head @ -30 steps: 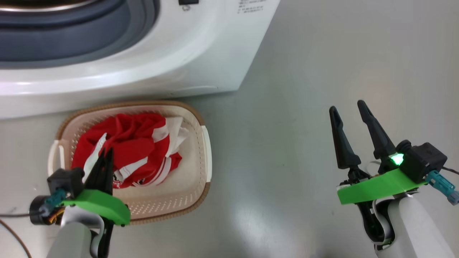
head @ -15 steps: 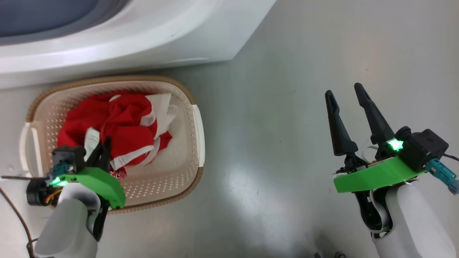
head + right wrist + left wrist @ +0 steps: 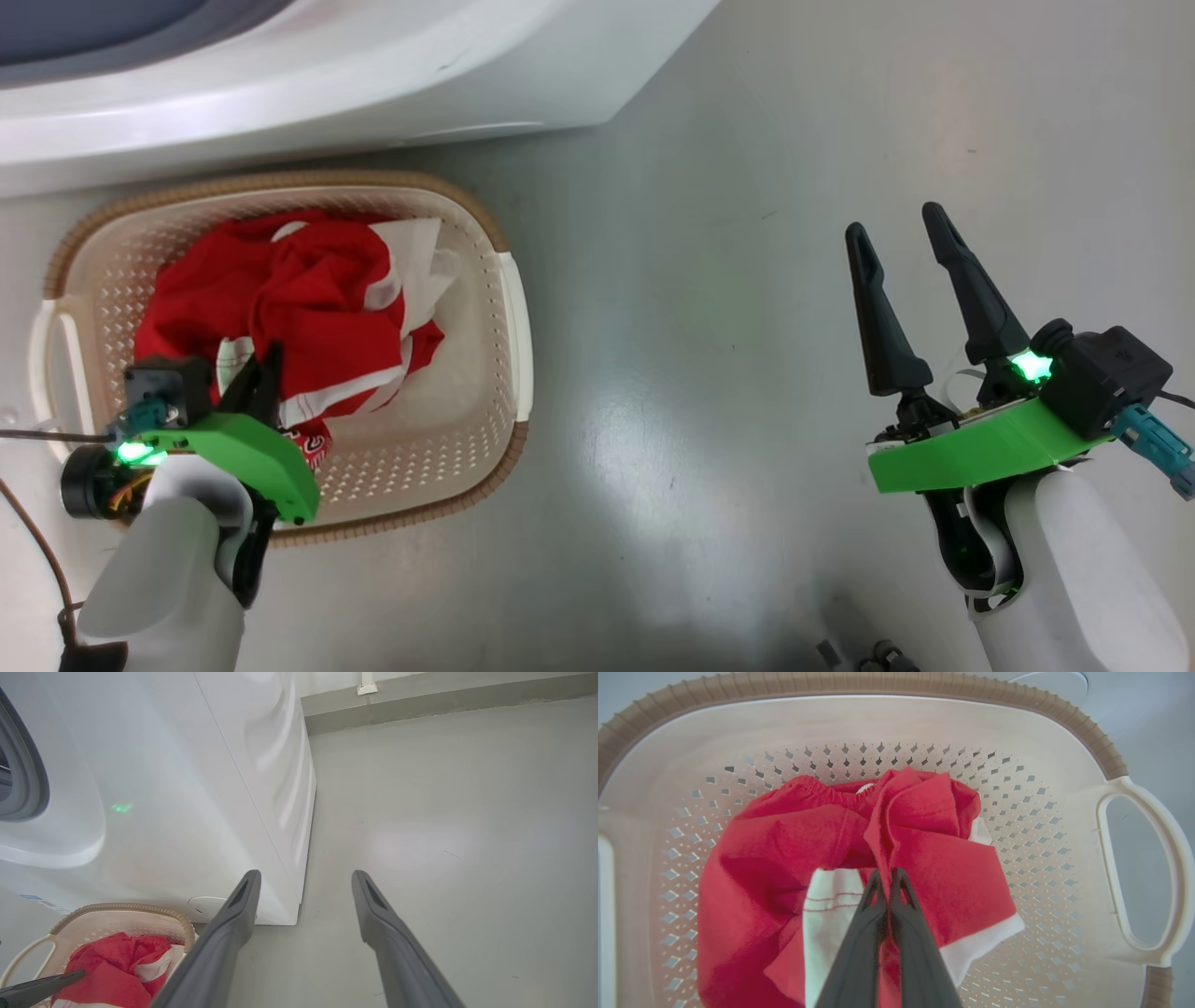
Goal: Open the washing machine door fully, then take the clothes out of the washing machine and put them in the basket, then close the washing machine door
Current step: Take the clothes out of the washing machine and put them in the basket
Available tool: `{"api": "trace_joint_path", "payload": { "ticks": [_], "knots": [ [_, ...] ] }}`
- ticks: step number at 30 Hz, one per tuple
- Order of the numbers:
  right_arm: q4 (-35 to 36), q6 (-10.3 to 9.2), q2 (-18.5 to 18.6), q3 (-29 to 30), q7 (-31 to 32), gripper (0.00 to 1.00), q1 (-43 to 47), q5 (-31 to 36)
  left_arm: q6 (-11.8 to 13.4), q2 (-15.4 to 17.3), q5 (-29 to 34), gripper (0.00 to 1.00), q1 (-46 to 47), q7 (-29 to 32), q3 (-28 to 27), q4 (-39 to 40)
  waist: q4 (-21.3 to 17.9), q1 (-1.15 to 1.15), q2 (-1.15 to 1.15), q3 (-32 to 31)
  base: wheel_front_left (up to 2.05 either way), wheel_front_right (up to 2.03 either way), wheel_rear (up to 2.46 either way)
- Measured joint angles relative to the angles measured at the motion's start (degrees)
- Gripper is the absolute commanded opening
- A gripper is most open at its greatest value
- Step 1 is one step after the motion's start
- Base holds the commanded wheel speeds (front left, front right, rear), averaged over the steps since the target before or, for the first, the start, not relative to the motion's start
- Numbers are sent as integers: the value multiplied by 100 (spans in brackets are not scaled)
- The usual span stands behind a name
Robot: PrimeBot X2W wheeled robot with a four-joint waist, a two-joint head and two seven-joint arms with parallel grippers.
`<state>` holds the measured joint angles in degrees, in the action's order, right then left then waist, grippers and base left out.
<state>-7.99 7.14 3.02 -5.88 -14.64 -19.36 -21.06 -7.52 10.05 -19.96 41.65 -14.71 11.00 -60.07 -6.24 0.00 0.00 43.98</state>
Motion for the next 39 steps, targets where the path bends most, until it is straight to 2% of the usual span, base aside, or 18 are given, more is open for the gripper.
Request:
{"api": "trace_joint_path", "payload": {
  "ticks": [16,29,39],
  "knots": [
    [-211,0,0,92,0,100,37,24,0,-4,-140,100,-384,-1,-280,433,127,0,0,-704,0,0,0],
    [-403,0,0,158,0,100,348,51,0,-69,-49,100,-1227,-1,-716,1759,270,0,0,-1651,0,0,0],
    [-485,0,-3,266,1,100,758,97,0,-180,431,100,-1988,-1,-1060,2919,393,0,0,-2434,0,0,0]
  ]
}}
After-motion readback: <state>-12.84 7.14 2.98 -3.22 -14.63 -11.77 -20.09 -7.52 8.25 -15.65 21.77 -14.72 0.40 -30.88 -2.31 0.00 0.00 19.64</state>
